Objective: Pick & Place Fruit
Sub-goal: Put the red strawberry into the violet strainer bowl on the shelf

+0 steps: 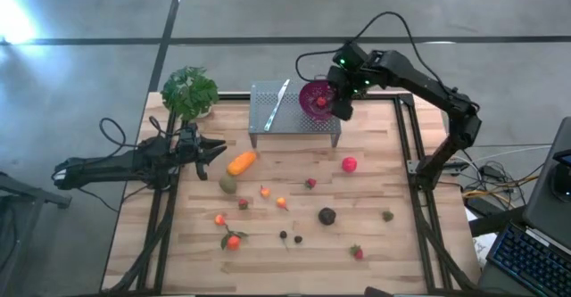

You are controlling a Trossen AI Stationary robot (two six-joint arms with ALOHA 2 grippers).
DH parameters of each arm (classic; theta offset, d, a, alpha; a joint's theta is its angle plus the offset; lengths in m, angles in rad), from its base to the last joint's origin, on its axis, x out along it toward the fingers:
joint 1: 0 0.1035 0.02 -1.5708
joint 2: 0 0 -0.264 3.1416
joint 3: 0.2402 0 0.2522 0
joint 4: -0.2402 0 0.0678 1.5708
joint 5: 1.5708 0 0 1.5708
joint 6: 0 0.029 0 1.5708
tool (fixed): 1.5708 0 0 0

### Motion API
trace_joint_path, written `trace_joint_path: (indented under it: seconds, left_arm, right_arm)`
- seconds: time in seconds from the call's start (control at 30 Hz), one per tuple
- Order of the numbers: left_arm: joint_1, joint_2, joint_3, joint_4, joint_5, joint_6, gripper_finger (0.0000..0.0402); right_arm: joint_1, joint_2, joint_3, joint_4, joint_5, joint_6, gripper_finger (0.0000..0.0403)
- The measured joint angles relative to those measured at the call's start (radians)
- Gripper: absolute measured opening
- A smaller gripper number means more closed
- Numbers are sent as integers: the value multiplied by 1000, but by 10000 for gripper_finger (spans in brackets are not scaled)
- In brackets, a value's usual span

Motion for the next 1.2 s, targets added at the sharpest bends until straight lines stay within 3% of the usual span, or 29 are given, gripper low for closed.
trace_joint_path:
  seconds: [0.5, 0.73, 0.83, 1.03, 1.2]
  left_arm:
    - [0, 0, 0, 0, 0, 0, 96]
    - [0, 0, 0, 0, 0, 0, 96]
    - [0, 0, 0, 0, 0, 0, 96]
    - [0, 0, 0, 0, 0, 0, 96]
    - [0, 0, 0, 0, 0, 0, 96]
  right_arm:
    - [178, -255, -14, -174, -1, 188, 85]
    - [375, -371, -76, -198, 5, 378, 65]
    - [479, -414, -131, -212, 63, 491, 64]
    - [695, -461, -233, -299, 165, 779, 76]
    - [858, -472, -331, -353, 185, 1019, 85]
